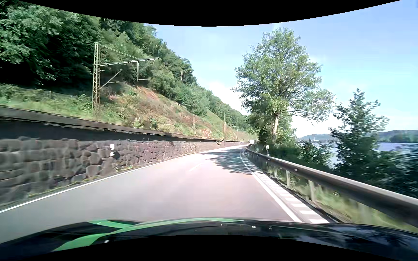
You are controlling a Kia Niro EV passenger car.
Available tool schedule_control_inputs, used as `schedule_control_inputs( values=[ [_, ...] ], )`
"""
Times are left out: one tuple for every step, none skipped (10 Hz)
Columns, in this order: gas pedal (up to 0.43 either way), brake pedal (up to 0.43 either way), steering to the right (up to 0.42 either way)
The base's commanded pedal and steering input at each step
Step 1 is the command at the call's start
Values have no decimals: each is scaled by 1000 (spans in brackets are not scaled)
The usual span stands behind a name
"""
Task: Follow the waypoints while adhering to traffic rules and regulations
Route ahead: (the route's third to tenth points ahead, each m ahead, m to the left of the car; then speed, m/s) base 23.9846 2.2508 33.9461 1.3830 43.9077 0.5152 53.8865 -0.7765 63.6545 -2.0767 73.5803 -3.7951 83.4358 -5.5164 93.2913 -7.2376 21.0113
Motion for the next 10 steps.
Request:
schedule_control_inputs(
  values=[
    [228,0,16],
    [228,0,15],
    [228,0,15],
    [228,0,15],
    [220,0,15],
    [209,0,15],
    [197,0,15],
    [189,0,15],
    [189,0,15],
    [197,0,15]
  ],
)
